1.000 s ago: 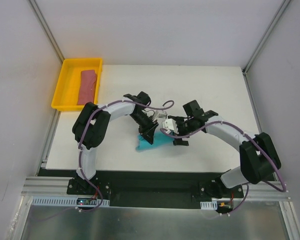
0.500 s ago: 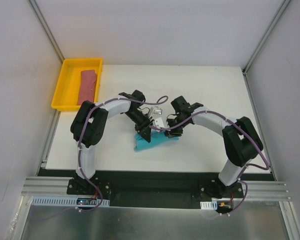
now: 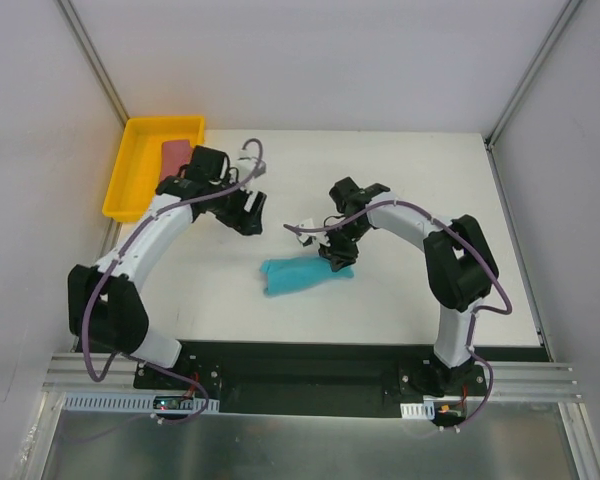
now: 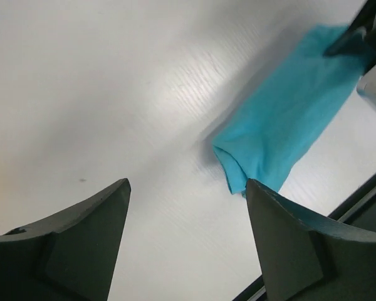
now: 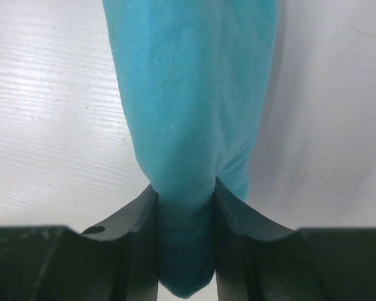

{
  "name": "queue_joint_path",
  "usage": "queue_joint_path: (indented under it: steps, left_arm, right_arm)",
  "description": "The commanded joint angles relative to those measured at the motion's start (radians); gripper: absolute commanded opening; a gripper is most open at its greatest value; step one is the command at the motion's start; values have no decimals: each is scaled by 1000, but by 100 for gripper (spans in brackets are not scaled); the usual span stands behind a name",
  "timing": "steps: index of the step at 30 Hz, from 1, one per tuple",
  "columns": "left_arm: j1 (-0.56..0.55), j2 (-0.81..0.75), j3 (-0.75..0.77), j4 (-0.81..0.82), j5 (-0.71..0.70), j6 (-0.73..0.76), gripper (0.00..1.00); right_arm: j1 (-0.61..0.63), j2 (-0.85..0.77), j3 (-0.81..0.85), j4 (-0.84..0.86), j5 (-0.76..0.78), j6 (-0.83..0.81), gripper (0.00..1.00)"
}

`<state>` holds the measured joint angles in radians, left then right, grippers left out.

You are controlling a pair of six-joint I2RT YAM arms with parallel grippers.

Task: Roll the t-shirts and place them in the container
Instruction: Roll the T-shirt to the center of the board, then pick up the T-shirt from the center of the board.

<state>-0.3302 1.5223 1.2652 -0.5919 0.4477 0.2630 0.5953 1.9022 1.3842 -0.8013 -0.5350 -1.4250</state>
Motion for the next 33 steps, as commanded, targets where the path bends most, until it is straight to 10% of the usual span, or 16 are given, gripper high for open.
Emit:
queue_joint_path:
  steps: [1,2,4,10,18,26,33]
  left_arm:
    - [69,-172,19,3,-78,-175,85]
    - [89,-189,28,4,-34,-261,99]
    - [181,-238,17,56,228,-408,99]
    - [165,-313,55,107,422,-478,99]
    - [-76,-577,-281,125,215,427,98]
    - [-236,-734,-598,354,148,533,99]
    - [-440,-520,-690,639,45,536,99]
  right_arm:
    - [0,26,55,-91,-2,77,29]
    - [0,24,50,-95,1,77,29]
    - [0,20,33,-102,12,74,29]
    - [-3,15,9,-114,17,100,28]
    - [-8,26,-4,-144,18,84,28]
    - [-22,60,-1,-160,6,90,28]
    - [-20,78,19,-179,9,84,28]
